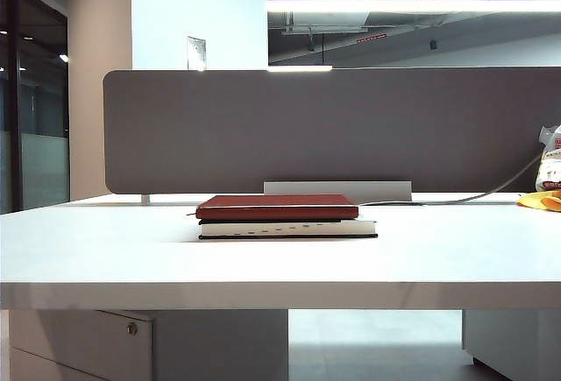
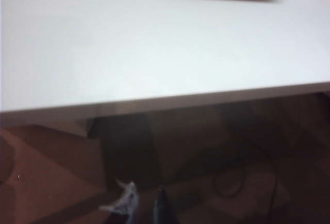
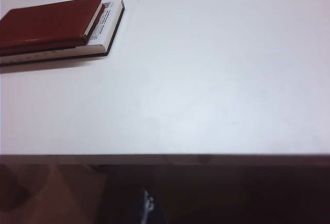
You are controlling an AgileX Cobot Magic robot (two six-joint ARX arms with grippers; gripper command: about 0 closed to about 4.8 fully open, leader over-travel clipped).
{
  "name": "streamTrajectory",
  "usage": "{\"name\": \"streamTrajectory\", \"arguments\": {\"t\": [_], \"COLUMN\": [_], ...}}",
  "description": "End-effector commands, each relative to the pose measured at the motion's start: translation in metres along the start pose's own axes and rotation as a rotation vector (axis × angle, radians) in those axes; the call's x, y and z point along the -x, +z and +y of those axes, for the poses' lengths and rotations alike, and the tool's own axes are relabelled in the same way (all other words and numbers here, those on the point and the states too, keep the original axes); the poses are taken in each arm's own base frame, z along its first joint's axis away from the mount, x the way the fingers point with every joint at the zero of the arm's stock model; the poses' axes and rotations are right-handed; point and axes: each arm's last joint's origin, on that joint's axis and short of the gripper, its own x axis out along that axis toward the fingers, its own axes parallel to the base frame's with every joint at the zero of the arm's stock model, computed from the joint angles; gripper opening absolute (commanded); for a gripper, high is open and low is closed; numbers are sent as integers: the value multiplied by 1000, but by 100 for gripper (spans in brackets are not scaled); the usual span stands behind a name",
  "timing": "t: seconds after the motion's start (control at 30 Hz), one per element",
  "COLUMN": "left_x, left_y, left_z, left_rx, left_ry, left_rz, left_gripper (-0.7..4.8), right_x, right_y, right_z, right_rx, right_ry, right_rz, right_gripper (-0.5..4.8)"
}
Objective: Pick up the red book and place it on top of the black book.
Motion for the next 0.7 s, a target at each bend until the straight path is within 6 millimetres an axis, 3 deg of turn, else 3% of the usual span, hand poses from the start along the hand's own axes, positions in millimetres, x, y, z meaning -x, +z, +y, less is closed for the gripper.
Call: {"name": "streamTrajectory", "arguments": {"t": [0.03, 0.17, 0.47, 0.7], "left_x": [1, 1, 1, 3], "left_y": [2, 2, 3, 18], "left_z": [0, 0, -1, -2], "left_rx": [-2, -2, -33, -185], "left_ry": [-3, -3, 0, 10], "left_rz": [-16, -16, -20, -179], "left_gripper": [50, 50, 51, 51], "right_x": [0, -2, -22, -35], "right_y": [7, 7, -3, -16], "right_z": [1, 1, -9, -13], "right_rx": [237, 331, 118, 124], "right_ry": [-9, -14, -179, -199], "right_rz": [-81, -98, -229, -292], "right_gripper": [-4, -4, -4, -4]}}
